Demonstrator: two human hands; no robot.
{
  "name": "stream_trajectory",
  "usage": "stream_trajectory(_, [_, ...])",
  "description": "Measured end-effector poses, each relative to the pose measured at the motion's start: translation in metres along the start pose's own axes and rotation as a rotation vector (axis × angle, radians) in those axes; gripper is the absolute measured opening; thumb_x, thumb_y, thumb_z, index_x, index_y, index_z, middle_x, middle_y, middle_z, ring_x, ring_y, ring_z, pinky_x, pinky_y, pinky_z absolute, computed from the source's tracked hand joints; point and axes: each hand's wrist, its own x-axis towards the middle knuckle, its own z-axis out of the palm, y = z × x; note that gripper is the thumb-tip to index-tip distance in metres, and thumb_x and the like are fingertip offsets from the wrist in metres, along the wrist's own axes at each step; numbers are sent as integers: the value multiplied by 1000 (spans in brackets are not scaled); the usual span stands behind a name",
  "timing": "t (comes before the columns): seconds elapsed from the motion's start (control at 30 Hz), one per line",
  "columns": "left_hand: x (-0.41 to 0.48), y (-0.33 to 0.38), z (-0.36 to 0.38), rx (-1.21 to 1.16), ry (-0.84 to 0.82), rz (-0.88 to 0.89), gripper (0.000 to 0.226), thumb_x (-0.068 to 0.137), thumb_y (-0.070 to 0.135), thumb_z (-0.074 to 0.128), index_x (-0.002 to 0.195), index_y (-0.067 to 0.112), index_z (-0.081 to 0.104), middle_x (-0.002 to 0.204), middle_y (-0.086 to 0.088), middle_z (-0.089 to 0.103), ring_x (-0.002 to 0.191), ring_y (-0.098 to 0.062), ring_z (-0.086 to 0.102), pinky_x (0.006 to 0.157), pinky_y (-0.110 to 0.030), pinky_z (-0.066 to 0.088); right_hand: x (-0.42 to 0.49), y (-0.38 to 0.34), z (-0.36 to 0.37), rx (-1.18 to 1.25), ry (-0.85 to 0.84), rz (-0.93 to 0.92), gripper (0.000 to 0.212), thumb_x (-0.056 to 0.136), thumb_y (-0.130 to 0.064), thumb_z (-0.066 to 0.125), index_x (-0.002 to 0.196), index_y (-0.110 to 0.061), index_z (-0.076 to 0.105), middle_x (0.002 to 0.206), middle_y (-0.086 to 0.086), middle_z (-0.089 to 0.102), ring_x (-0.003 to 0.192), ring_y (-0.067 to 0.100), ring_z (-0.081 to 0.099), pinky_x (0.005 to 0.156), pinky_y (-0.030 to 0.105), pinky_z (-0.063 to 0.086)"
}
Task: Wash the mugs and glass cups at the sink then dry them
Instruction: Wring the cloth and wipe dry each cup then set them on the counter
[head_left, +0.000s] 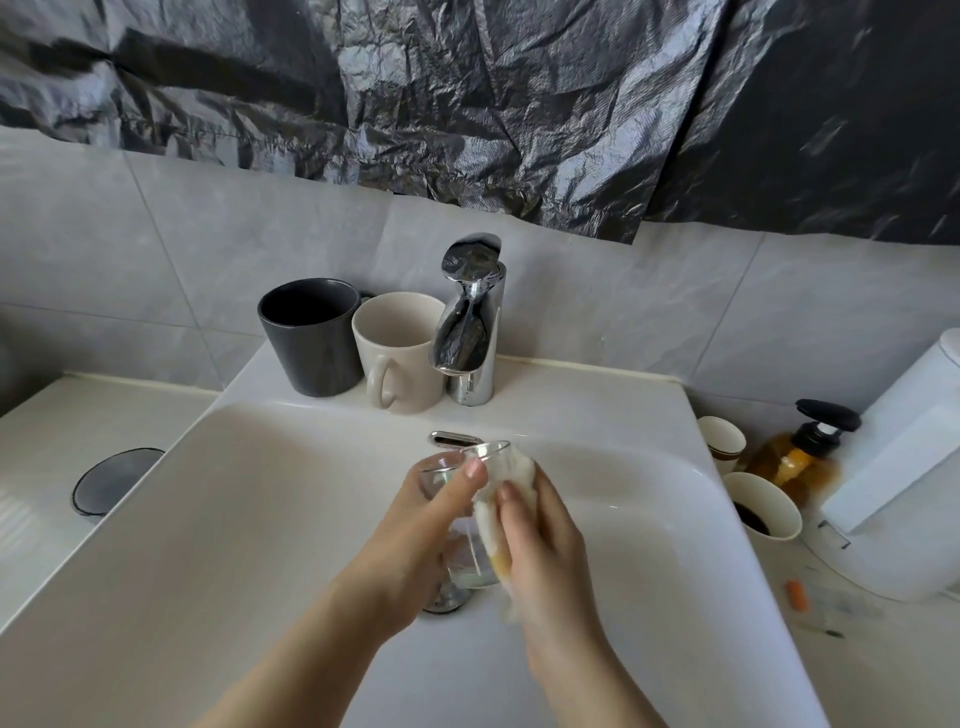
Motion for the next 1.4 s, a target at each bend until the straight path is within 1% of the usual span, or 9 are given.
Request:
stream_trajectory(0.2, [2,5,-12,135,-13,-133,81,40,45,74,108,3,59,83,-8,65,71,-21,62,59,-30,49,12,4,-13,-46,16,323,34,70,-48,57,70,-14,64,77,12,68,77,27,63,79,41,53])
stream_trajectory(0.33, [2,8,-10,172,-9,-125,56,50,34,70,96,2,63,73,-7,67,60,-19,64,52,-27,49,11,3,-22,-100,-151,559,52,73,-57,41,85,-16,72,91,13,71,71,24,58,59,28,41])
stream_trajectory(0.53, [-4,13,-9,232,-33,-100,67,47,44,67,92,-5,61,64,-7,56,58,-22,51,52,-26,39,6,-2,-15,-369,-44,-76,33,88,-51,42,80,-20,51,62,-13,58,65,7,52,63,21,42])
stream_trajectory(0.7, [0,10,-6,112,132,-15,42,66,32,72,91,-1,63,65,-5,66,65,-28,58,59,-29,39,13,10,-13,62,-197,577,49,83,-54,36,83,-18,69,85,11,68,74,27,59,61,28,42])
stream_trajectory(0.83, [1,8,-4,-27,174,-22,30,78,31,68,97,9,62,78,-9,73,69,-25,67,58,-28,48,9,10,-10,614,-347,579,58,89,-54,38,102,-5,66,97,24,62,85,34,59,78,40,49])
stream_trajectory(1.0, [-3,12,-8,173,0,-39,82,36,41,74,114,28,54,111,0,67,91,-20,70,68,-34,54,25,19,-24,540,-35,367,51,69,-49,65,105,-13,62,102,16,64,98,34,64,91,51,50])
stream_trajectory(1.13, [-10,15,-2,230,-53,-47,53,57,34,71,107,37,55,98,-3,62,81,-23,68,61,-35,56,13,11,-23,84,37,23,17,75,-41,56,87,-34,65,95,-9,67,95,18,64,79,31,52])
stream_trajectory(1.27, [-9,16,-7,-193,59,-273,31,76,41,62,92,14,61,80,-13,61,57,-26,60,53,-30,48,-4,14,-7,-491,12,-694,30,81,-38,52,110,-45,49,129,-11,48,121,1,44,97,9,35])
stream_trajectory(1.4, [-12,17,-2,-158,94,-193,20,80,39,60,82,18,59,66,-6,60,50,-21,57,46,-25,42,3,9,-5,-373,57,-538,21,81,-37,53,102,-36,53,114,-6,54,103,0,53,86,13,42])
